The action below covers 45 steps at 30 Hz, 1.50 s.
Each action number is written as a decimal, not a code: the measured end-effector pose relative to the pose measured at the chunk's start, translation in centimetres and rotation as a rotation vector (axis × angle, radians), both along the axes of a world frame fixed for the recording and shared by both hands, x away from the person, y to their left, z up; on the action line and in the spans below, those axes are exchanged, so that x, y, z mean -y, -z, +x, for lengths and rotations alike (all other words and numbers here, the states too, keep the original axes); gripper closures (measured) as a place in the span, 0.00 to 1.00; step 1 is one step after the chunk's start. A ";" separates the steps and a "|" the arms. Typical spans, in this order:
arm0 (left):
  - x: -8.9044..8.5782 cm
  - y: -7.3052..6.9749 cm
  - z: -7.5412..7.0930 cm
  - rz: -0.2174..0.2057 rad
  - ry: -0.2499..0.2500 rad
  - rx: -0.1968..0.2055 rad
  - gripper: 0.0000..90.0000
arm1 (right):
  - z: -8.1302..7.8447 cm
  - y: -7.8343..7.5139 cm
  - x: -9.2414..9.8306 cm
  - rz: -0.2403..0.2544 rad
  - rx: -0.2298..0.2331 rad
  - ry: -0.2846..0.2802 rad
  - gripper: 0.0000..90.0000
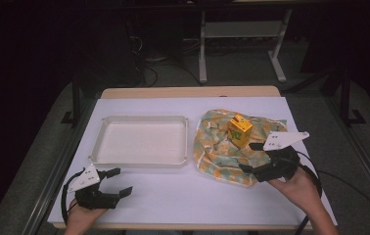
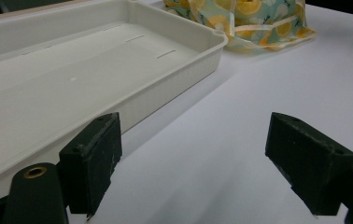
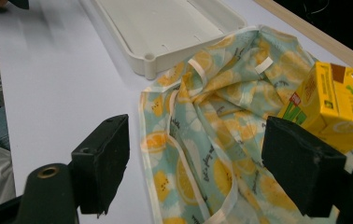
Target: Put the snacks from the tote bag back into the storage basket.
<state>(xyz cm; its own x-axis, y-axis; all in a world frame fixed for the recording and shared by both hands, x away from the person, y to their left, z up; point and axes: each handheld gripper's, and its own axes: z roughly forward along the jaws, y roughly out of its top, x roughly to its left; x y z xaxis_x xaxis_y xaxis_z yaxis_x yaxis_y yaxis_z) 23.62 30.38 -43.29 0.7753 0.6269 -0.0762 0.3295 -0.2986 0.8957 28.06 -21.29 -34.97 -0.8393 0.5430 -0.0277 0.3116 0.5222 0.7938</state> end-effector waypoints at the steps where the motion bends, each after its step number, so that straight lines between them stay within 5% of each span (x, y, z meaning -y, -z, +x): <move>1: 0.0 0.0 0.0 0.000 0.000 0.000 0.20 | 0.0 0.0 0.0 0.000 0.000 0.000 0.25; 37: -0.1 -0.1 0.1 -0.005 0.004 0.004 0.20 | 9.8 -3.9 -2.3 -0.153 -0.036 -0.013 0.28; 45: -0.1 -0.1 0.1 -0.008 0.010 0.008 0.20 | 11.4 -3.6 -2.0 -0.155 -0.065 0.032 0.28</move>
